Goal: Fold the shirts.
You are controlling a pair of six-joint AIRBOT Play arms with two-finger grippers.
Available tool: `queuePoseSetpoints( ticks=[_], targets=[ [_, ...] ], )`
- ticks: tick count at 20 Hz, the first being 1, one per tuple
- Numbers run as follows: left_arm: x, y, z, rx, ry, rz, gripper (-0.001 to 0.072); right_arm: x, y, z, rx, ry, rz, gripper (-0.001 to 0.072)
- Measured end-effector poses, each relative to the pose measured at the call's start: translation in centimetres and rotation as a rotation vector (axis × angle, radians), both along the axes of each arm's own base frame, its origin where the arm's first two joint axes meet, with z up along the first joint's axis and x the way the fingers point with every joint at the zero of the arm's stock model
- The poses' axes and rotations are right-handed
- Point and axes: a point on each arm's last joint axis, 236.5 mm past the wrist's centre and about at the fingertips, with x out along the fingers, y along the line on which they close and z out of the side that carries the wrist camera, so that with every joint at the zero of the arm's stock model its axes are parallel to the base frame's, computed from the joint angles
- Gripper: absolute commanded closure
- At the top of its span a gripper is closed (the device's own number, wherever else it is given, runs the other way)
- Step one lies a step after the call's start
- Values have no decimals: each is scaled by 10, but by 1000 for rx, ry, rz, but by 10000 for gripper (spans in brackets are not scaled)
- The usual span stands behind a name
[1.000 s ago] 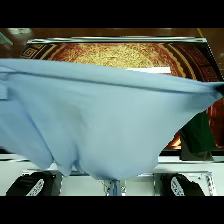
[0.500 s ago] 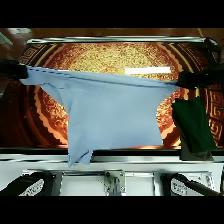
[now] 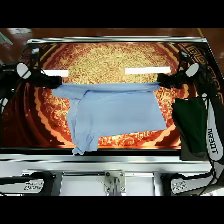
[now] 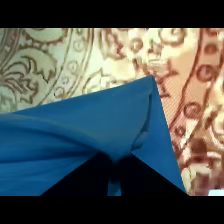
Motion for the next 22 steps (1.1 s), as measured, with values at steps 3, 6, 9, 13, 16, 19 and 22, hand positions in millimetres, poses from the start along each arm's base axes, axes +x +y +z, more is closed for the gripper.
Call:
queuePoseSetpoints(
  ticks=[3, 6, 9, 13, 16, 19, 22],
  targets=[
    [-15, 2, -23, -33, 112, 16, 327, -5, -1, 0, 6, 22, 16, 121],
    [-47, 35, -31, -38, 258, 66, 35, -29, -32, 17, -50, 66, 47, 121],
    [-95, 57, -36, -119, 411, 101, 36, -76, -69, 15, -46, 214, 48, 121],
    [-167, 43, -61, -282, 558, 113, 38, -133, -83, -11, 56, 403, 38, 121],
    [-208, 20, -92, -387, 625, 126, 38, -149, -71, -23, 150, 445, 39, 121],
    [-236, -5, -117, -498, 659, 143, 38, -145, -61, -26, 216, 421, 25, 121],
    [-246, -19, -136, -562, 651, 180, 40, -142, -57, -27, 246, 405, 17, 121]
  ],
)
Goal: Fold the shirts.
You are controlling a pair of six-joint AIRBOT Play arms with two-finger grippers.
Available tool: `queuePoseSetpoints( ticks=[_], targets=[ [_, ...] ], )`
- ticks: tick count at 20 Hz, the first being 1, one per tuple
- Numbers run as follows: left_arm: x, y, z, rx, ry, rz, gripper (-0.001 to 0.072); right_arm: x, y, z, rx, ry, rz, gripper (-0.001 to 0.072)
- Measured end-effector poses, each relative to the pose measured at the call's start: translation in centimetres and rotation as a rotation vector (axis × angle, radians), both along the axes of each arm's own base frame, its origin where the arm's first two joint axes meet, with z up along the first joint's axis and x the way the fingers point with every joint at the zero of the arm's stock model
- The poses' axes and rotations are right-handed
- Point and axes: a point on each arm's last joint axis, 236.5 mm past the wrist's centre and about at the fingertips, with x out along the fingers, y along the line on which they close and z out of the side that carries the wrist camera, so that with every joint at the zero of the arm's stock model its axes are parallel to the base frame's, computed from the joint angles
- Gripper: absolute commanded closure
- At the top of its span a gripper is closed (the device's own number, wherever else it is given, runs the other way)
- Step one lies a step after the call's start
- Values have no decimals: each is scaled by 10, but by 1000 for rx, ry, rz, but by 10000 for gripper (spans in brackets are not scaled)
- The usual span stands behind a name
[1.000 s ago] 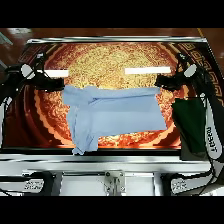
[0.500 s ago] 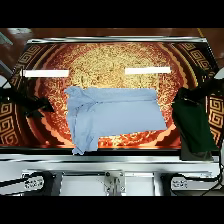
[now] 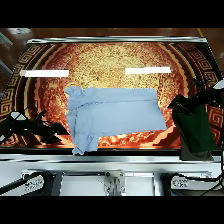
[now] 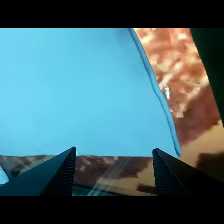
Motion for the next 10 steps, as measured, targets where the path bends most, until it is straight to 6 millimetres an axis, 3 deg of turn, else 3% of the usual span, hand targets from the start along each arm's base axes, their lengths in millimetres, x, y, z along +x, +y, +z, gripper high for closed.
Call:
queuePoseSetpoints(
  ticks=[10],
  targets=[
    [-6, -27, -24, -59, 10, 53, 76, 0, 4, 1, 25, 4, -15, 121]
  ],
)
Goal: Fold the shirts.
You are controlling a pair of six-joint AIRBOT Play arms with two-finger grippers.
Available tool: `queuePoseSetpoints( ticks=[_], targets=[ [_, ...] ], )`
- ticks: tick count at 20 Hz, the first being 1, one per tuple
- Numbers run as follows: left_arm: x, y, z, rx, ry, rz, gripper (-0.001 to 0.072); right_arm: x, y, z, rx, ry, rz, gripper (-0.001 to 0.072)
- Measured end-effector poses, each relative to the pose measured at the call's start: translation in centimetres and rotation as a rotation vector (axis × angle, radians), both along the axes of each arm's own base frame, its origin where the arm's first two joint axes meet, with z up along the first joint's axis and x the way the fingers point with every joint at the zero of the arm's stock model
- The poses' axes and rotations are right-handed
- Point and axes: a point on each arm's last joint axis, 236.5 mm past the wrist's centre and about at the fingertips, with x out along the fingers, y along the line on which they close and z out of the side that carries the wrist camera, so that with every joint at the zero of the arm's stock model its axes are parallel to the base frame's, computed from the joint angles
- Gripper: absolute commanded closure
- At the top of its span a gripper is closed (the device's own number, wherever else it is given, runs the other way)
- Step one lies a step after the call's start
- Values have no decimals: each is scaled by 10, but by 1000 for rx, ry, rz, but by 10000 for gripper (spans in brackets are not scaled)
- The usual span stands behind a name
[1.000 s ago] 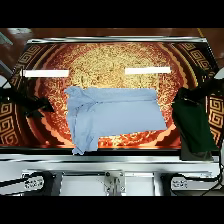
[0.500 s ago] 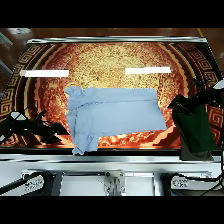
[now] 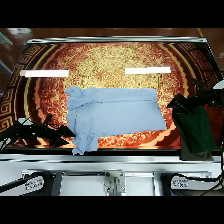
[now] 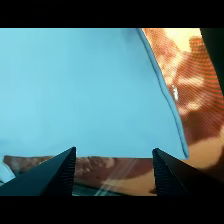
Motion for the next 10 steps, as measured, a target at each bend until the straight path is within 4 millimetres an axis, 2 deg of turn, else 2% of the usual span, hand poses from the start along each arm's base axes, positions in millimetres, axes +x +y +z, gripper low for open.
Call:
queuePoseSetpoints(
  ticks=[3, 4, 5, 8, 10],
  targets=[
    [0, -9, -10, 3, 8, -8, 442, -2, 1, 0, 5, 8, 0, 121],
    [0, -11, -13, 8, 11, -10, 586, -2, 1, 0, 6, 8, 0, 121],
    [0, -12, -17, 11, 16, -10, 668, -3, 2, 1, 8, 12, 3, 121],
    [0, -16, -19, 2, 22, -14, 668, -6, 1, 0, 3, 24, 10, 121],
    [0, -17, -19, 2, 15, -23, 668, -13, -3, -4, -18, 49, 25, 41]
  ],
)
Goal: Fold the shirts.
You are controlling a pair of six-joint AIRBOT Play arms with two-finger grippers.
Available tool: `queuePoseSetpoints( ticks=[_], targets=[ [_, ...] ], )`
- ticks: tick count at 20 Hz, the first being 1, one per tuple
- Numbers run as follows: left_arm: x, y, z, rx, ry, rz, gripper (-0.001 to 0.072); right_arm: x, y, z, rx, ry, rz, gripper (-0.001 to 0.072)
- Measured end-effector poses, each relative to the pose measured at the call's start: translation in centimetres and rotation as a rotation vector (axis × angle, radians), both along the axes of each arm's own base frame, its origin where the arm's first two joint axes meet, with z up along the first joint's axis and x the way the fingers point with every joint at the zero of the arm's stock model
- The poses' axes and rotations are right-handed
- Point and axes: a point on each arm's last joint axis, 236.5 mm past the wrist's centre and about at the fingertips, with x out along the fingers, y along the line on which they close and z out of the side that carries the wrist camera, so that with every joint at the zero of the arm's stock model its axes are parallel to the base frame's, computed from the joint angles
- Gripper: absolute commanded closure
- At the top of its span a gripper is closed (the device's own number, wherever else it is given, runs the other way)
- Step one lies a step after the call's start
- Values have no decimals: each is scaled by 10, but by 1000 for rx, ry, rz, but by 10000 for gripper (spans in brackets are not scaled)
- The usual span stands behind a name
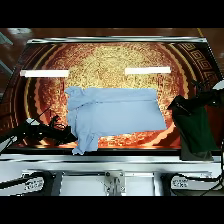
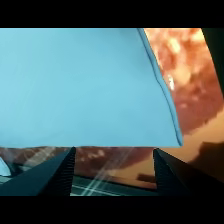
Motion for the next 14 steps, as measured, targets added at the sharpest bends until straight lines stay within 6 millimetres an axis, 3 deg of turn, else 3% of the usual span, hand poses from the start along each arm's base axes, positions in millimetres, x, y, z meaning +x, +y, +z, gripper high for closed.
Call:
queuePoseSetpoints(
  ticks=[5, 14],
  targets=[
    [10, 7, 7, 47, -96, -29, 668, -25, 1, -20, -4, 83, 33, 42],
    [28, 4, 51, 40, -258, -38, 668, -39, 3, -73, 20, 190, 10, 45]
  ],
)
